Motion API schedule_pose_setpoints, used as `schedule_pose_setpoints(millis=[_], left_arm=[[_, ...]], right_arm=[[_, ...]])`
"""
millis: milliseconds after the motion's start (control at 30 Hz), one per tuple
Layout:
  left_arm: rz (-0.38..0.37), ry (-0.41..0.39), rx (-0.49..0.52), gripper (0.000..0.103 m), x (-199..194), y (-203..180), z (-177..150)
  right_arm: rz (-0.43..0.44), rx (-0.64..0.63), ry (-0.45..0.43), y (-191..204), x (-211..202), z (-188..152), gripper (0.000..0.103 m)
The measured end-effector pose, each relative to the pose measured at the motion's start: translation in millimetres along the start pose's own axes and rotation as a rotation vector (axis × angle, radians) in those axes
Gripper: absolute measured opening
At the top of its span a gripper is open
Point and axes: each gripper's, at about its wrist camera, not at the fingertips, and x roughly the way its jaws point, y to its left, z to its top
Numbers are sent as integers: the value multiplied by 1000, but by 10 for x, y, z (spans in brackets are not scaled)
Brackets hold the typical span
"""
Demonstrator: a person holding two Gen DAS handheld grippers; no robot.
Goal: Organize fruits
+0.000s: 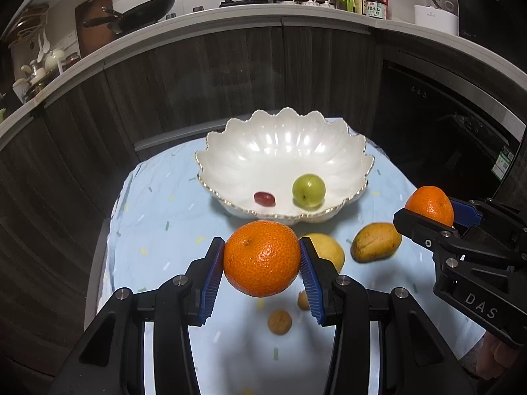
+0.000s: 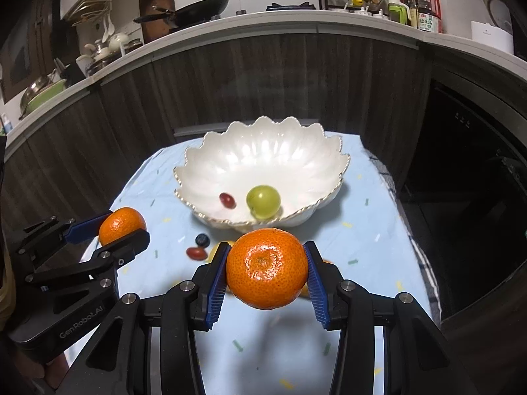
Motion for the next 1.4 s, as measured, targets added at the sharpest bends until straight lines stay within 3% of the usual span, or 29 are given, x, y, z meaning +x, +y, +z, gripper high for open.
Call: schedule_pose_setpoints(millis=[667, 1400], left_arm=[[7, -38, -1, 45, 350, 3, 531], [29, -19, -15, 45, 953, 95, 829]], right_arm=[[-33, 9, -54, -273, 279, 544, 45], [-54, 23, -21, -440, 858, 832, 45]])
